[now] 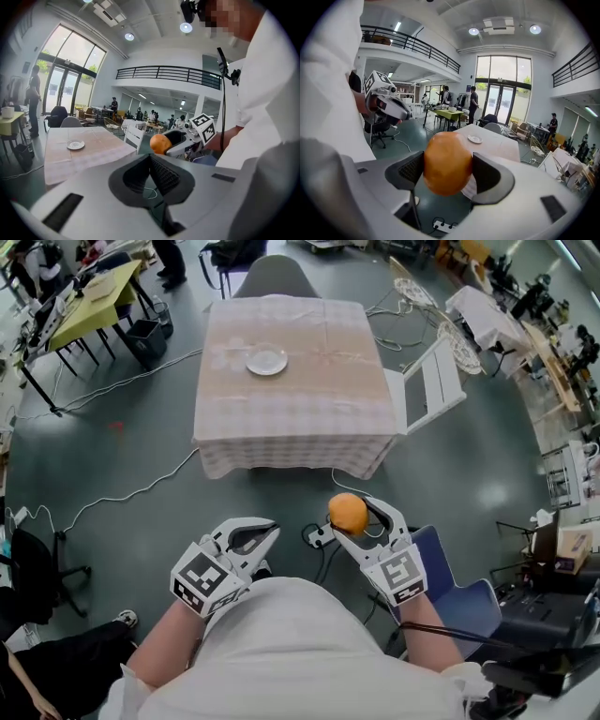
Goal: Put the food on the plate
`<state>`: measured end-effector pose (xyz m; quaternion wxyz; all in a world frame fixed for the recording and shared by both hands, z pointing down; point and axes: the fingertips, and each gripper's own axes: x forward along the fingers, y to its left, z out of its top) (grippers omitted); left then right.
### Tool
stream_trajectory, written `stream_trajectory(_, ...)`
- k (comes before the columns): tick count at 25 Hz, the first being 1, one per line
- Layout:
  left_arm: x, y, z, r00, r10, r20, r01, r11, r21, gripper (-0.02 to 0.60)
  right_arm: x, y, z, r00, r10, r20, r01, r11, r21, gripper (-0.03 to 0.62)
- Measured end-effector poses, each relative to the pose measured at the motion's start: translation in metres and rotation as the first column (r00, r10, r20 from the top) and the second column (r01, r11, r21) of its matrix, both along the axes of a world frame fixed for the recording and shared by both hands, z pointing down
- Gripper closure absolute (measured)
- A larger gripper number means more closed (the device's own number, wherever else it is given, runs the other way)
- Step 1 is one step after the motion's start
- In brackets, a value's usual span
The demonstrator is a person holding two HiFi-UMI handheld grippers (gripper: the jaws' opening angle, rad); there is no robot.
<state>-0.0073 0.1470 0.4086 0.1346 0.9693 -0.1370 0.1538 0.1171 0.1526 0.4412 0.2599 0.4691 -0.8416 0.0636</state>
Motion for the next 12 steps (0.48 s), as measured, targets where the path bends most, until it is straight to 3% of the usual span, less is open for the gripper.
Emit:
stream_trajectory(7, -0.074, -0.072, 0.012, 0.998, -0.064, 0.021, 0.065, 0.997, -0.036, 0.572, -0.062, -0.094, 0.004, 0.999, -0.047, -0.024, 0.047, 0.999, -0.005, 0.255)
stream_trajectory(12, -0.098, -0.109, 0.014, 0.991, -0.136, 0.005, 0.136, 0.989, -0.059, 0.572, -0.079, -0.151, 0.011, 0.994, -0.104, -0.046, 0.102, 0.994, -0.03, 0.255)
